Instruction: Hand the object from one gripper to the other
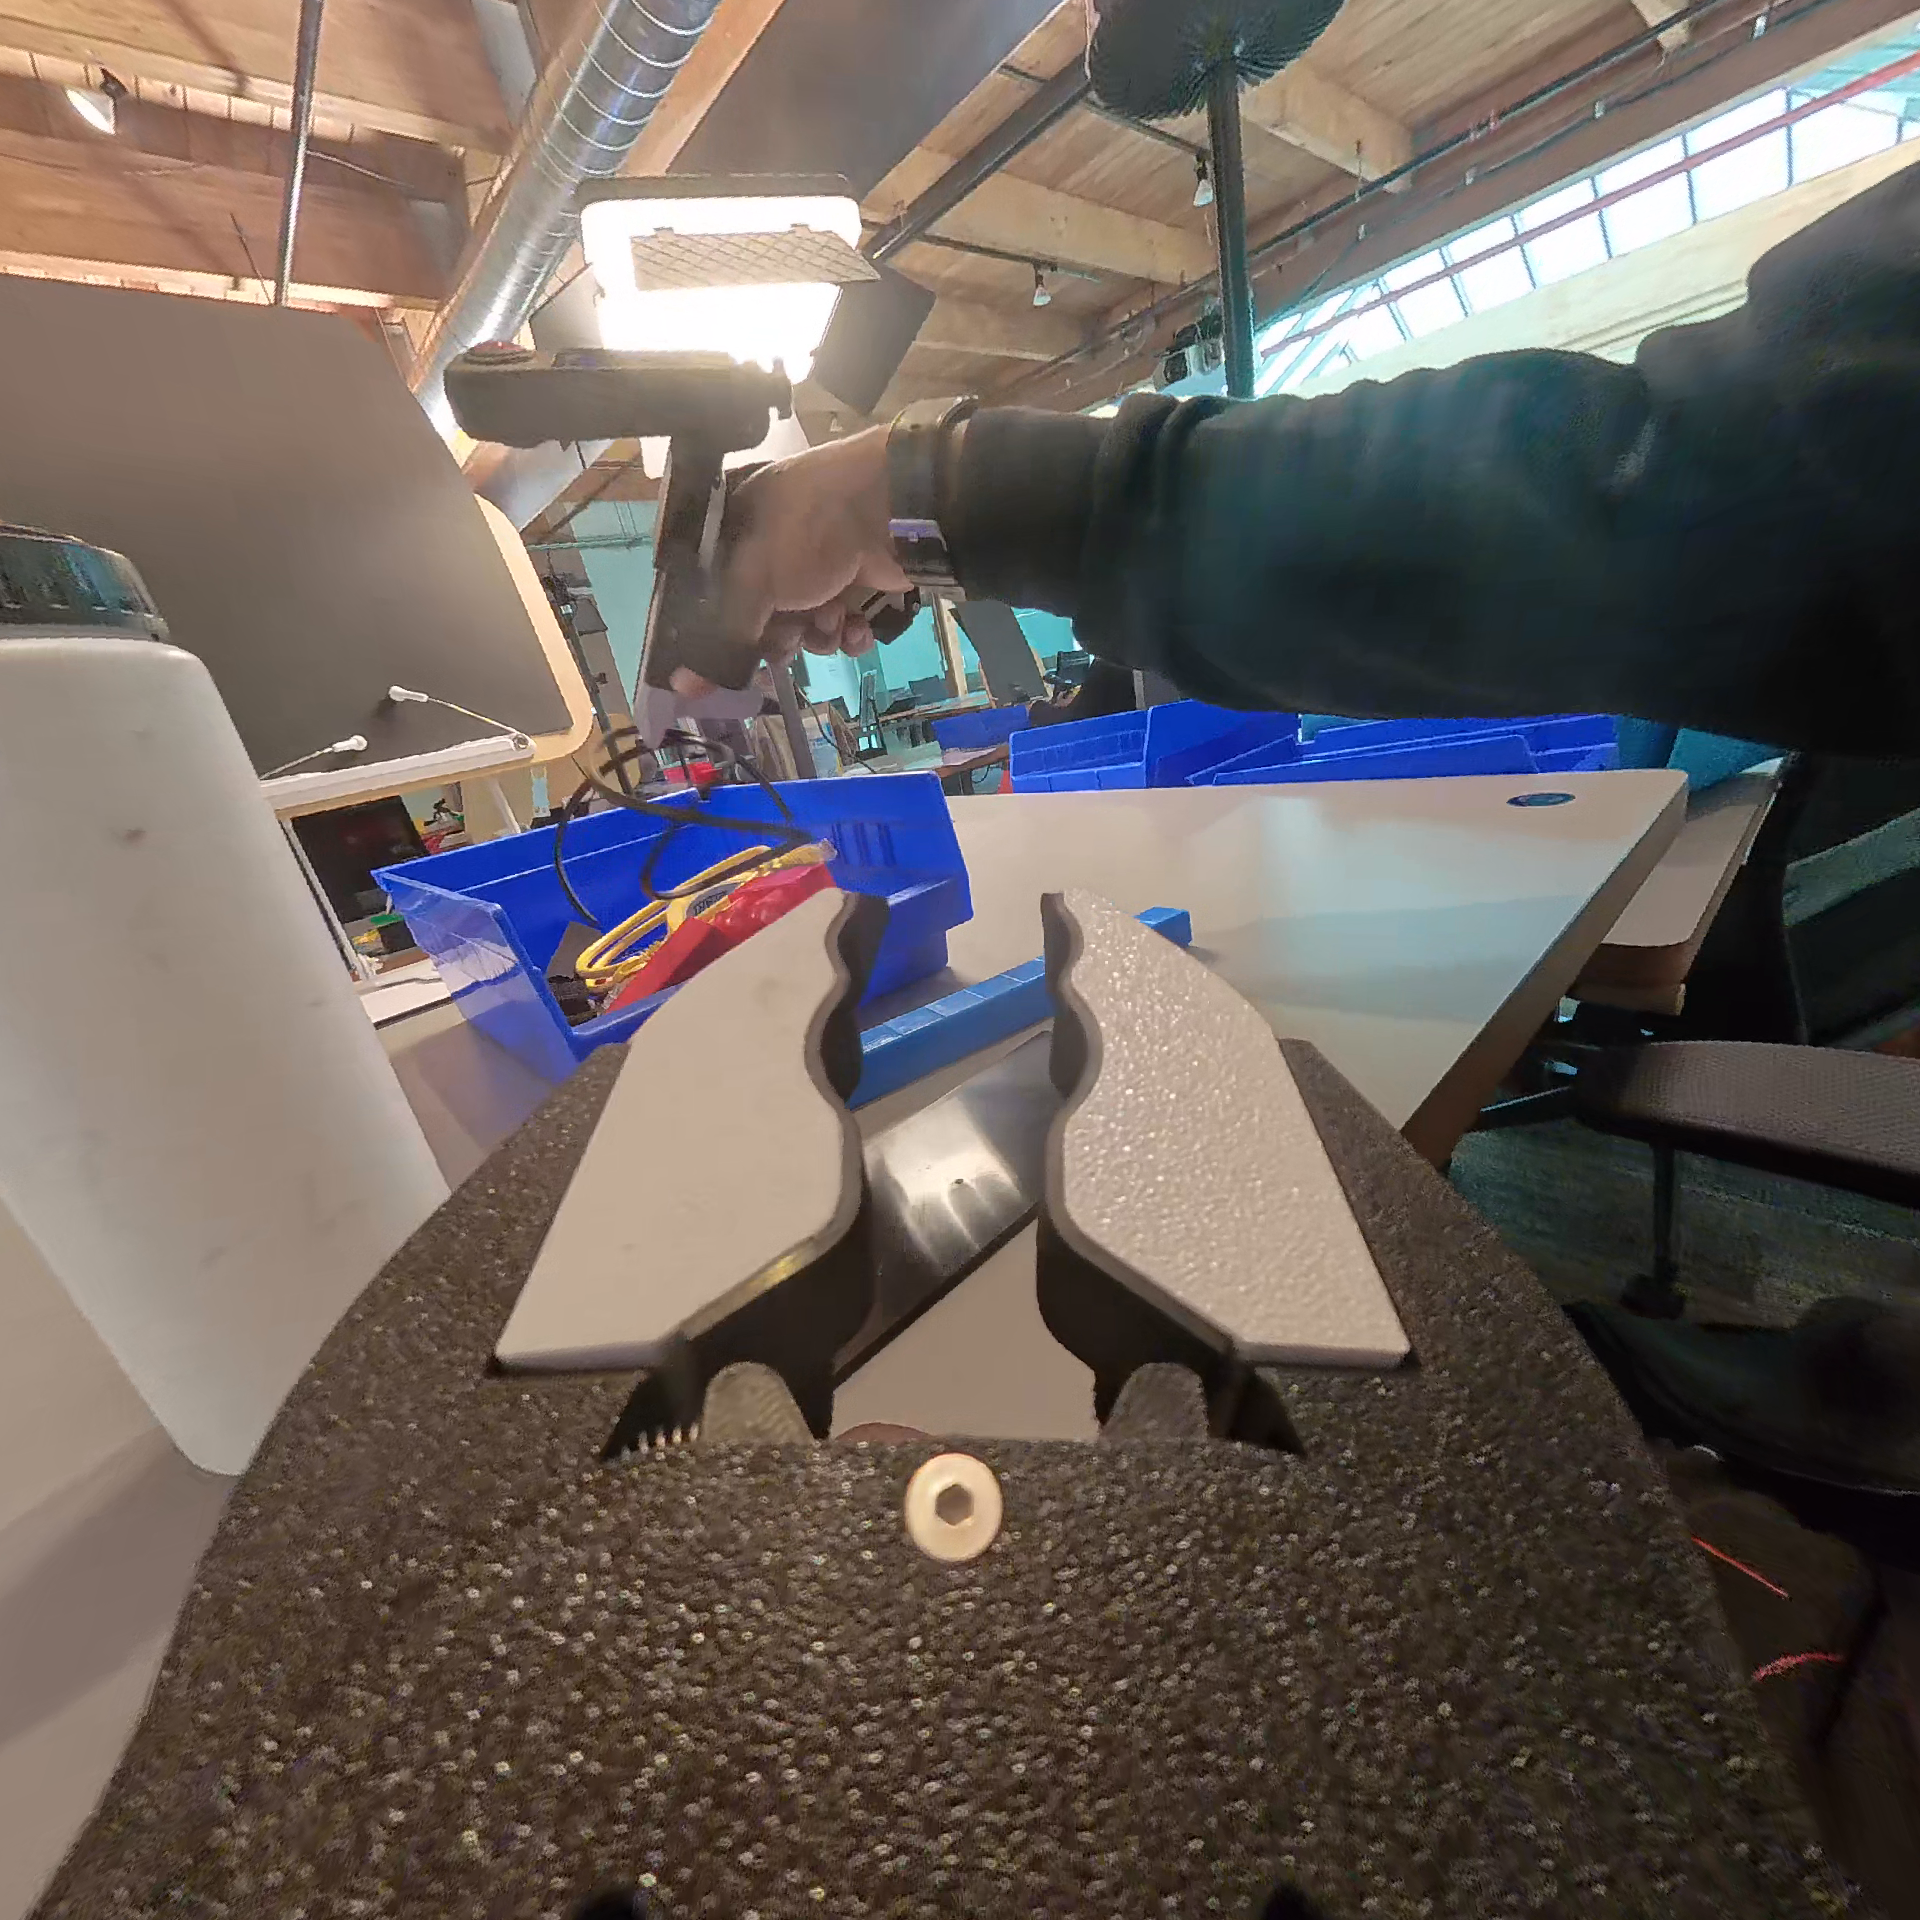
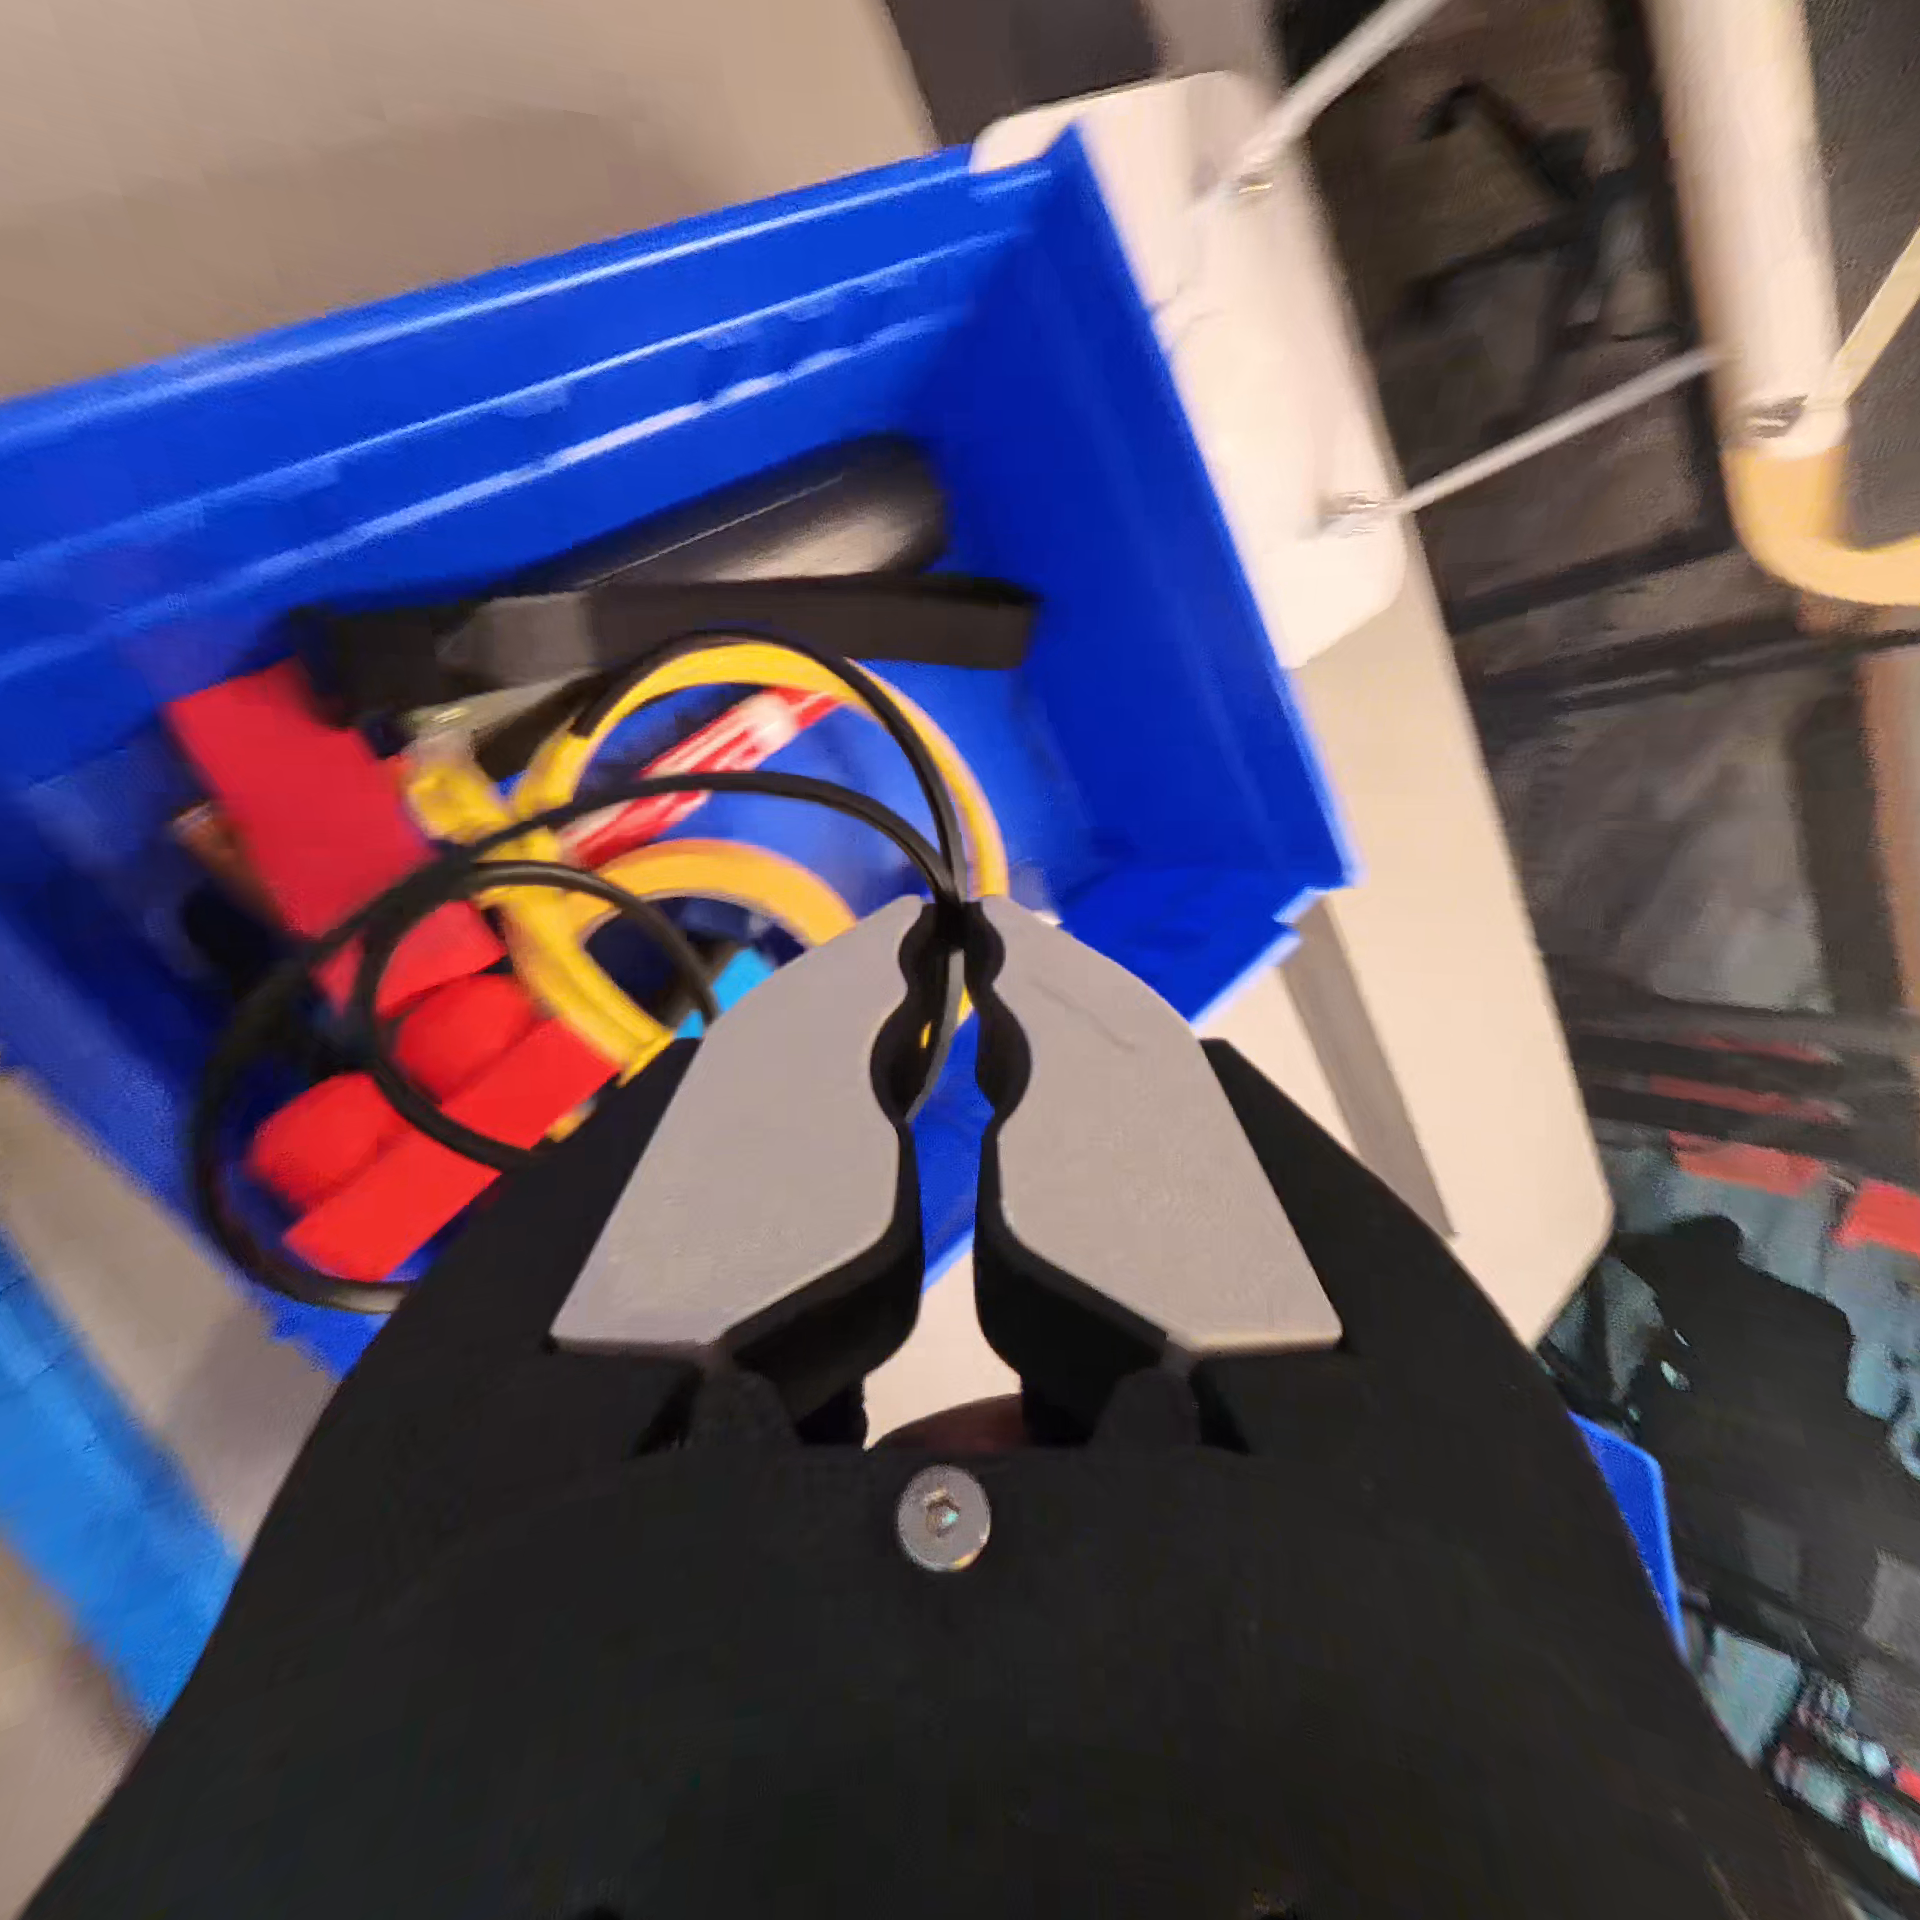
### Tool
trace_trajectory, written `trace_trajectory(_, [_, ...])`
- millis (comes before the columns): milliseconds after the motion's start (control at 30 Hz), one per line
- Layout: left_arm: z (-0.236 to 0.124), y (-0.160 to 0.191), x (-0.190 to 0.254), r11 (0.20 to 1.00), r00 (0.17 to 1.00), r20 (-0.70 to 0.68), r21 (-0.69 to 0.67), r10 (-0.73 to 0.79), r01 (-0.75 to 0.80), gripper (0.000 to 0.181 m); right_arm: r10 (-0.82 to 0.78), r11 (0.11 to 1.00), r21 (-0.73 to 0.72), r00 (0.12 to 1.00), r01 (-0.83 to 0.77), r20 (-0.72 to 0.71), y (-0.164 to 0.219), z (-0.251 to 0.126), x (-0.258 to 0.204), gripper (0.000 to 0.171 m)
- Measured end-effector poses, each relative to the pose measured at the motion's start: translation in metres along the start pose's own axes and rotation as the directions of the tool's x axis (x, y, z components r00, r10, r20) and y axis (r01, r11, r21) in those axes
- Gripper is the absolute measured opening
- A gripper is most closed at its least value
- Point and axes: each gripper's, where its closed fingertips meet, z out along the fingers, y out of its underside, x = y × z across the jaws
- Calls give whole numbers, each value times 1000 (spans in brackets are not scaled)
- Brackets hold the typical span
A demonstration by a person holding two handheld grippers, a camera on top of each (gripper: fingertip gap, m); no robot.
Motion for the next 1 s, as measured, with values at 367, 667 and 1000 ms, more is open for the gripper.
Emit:
trace_trajectory(367, [-1,0,1,1000,1000,0,7,9,-9,32,4,998,-64,999,-7,-47,26,5,0,38])
trace_trajectory(667, [0,0,2,1000,1000,4,1,14,-14,33,174,985,-52,936,-166,306,42,-8,-98,45])
trace_trajectory(1000, [0,-1,2,1000,1000,7,9,13,-13,32,310,949,-45,907,-311,285,33,20,-119,39])
